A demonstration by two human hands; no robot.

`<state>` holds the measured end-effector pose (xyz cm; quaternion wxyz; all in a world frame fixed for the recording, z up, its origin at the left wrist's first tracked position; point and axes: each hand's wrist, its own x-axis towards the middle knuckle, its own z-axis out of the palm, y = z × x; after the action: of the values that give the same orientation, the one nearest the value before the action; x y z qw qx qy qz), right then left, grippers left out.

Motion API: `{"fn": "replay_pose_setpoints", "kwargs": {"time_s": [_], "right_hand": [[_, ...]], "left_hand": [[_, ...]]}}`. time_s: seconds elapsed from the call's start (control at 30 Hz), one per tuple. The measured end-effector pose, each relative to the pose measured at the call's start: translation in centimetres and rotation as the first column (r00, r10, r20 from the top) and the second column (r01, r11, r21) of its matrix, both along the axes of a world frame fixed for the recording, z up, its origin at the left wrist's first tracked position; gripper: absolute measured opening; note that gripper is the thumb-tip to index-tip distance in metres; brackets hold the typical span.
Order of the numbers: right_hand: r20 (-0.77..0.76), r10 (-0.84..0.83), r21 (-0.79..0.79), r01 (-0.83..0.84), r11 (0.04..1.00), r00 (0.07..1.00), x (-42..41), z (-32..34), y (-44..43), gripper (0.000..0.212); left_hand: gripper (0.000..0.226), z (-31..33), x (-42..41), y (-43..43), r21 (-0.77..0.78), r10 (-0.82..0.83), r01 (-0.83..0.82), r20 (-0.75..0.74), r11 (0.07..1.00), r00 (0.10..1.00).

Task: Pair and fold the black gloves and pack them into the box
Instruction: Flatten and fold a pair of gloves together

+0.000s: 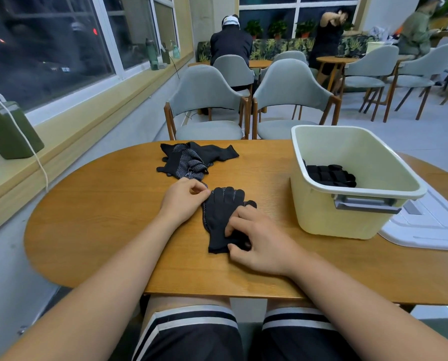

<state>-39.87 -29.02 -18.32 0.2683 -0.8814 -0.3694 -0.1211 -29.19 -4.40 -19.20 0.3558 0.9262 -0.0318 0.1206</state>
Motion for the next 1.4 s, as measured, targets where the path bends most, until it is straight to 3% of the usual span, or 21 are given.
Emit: {"fn": "replay_pose_setpoints", "kwargs": {"time_s": [0.17, 0.4, 0.5, 0.67, 1.07, 1.23, 1.4], "right_hand": [[0.044, -0.006, 0.006, 0.005, 1.0, 0.999, 0.2, -0.4, 0.3, 0.007], [0.101, -0.024, 0.119, 0.012, 0.993, 0.995, -0.1, 0.0, 0.6, 0.006], [0.106, -0.005, 0.09, -0.005, 0.996, 0.994, -0.3, 0.1, 0.6, 0.007], [0.084, 0.031, -0.059, -0.026, 0.998, 0.996, -0.4, -0.1, 0.9, 0.009], [0.088, 0.009, -0.107, 0.001, 0.994, 0.996, -0.8, 0.2, 1.1, 0.012], [0.091, 0.008, -0.127, 0.003, 0.992, 0.996, -1.1, 0.4, 1.3, 0.012], [0.079, -0.003, -0.123, 0.013, 0.992, 0.997, -1.0, 0.4, 1.4, 0.012]], "left_hand": [[0.006, 0.1, -0.2, -0.1, -0.018, 0.002, -0.002, -0.004, 1.0, 1.0], [0.006, -0.5, 0.1, 0.8, -0.222, -0.001, 0.011, 0.044, 0.975, 0.999], [0.006, -0.7, 0.2, 1.1, -0.265, 0.009, 0.007, 0.06, 0.964, 0.998], [0.007, -0.9, 0.4, 0.8, -0.171, 0.024, -0.018, 0.036, 0.985, 0.999], [0.012, -0.6, 0.1, 0.4, -0.059, 0.042, -0.039, 0.04, 0.997, 0.998], [0.009, -0.2, 0.9, -0.1, -0.082, -0.029, 0.036, 0.088, 0.996, 0.996], [0.007, 0.1, 2.4, -1.0, -0.043, -0.119, 0.119, 0.009, 0.992, 0.993]]}}
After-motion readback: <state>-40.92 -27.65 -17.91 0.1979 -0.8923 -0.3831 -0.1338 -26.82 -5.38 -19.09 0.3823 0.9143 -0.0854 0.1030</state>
